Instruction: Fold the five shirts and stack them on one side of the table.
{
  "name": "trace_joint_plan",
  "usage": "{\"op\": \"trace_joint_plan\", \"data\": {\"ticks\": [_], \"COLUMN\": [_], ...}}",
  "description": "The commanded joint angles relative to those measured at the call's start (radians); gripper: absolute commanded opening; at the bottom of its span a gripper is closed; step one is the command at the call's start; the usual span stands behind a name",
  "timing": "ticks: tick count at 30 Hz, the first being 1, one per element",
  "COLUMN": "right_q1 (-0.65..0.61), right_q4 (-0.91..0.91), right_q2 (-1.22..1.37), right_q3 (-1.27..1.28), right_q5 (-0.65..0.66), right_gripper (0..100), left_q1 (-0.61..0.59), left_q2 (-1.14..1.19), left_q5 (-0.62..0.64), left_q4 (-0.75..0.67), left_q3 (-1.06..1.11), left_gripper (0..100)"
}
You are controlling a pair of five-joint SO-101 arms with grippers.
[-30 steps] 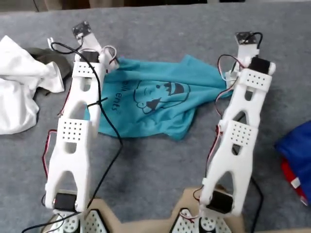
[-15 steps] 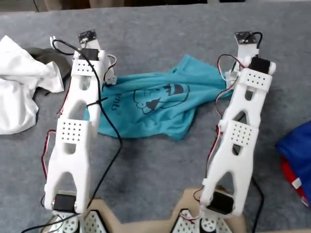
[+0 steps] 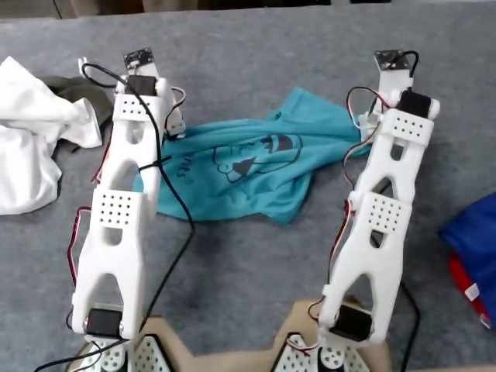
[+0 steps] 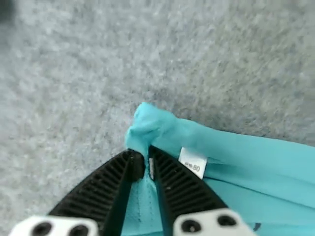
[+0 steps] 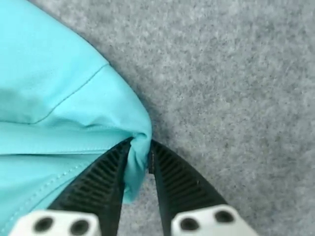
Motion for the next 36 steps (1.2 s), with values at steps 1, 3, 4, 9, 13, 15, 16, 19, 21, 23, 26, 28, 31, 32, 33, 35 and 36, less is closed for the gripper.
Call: {"op": "trace_joint_plan", "data": {"ticks": [1,3,4,9,13,15,16,19,21,23,26,28,31,32,33,35,36], "right_q1": [0.004,0.004,0.004,0.004,0.004,0.004,0.004,0.004,0.004,0.004,0.005,0.005,0.005,0.005,0.005,0.005,0.005], "right_q4": [-0.015,-0.015,-0.015,-0.015,-0.015,-0.015,-0.015,-0.015,-0.015,-0.015,-0.015,-0.015,-0.015,-0.015,-0.015,-0.015,-0.015], "right_q2": [-0.008,-0.008,-0.008,-0.008,-0.008,-0.008,-0.008,-0.008,-0.008,-0.008,-0.008,-0.008,-0.008,-0.008,-0.008,-0.008,-0.008], "right_q3": [-0.039,-0.039,-0.039,-0.039,-0.039,-0.039,-0.039,-0.039,-0.039,-0.039,-0.039,-0.039,-0.039,-0.039,-0.039,-0.039,-0.039], "right_q5": [0.011,0.011,0.011,0.011,0.011,0.011,0.011,0.011,0.011,0.011,0.011,0.011,0.011,0.011,0.011,0.011,0.011], "right_gripper": [0.5,0.5,0.5,0.5,0.5,0.5,0.5,0.5,0.5,0.5,0.5,0.5,0.5,0.5,0.5,0.5,0.5], "left_q1": [-0.005,-0.005,-0.006,-0.015,-0.032,-0.037,-0.038,-0.038,-0.038,-0.038,-0.038,-0.04,-0.041,-0.041,-0.041,-0.041,-0.04], "left_q2": [-0.015,-0.015,-0.015,-0.013,-0.013,-0.013,-0.013,-0.01,0.002,0.036,0.102,0.133,0.148,0.15,0.15,0.156,0.159], "left_q5": [0.0,0.0,0.0,0.0,0.002,0.002,0.003,0.058,0.095,0.12,0.129,0.129,0.127,0.127,0.127,0.126,0.126], "left_q4": [-0.009,-0.011,-0.011,-0.015,-0.044,-0.083,-0.109,-0.204,-0.262,-0.31,-0.327,-0.31,-0.296,-0.298,-0.302,-0.324,-0.341], "left_q3": [-0.081,-0.103,-0.112,-0.153,-0.172,-0.175,-0.173,-0.166,-0.164,-0.164,-0.166,-0.172,-0.175,-0.175,-0.175,-0.175,-0.173], "left_gripper": [9,12,13,13,13,13,13,13,13,13,13,13,14,14,14,14,14]}}
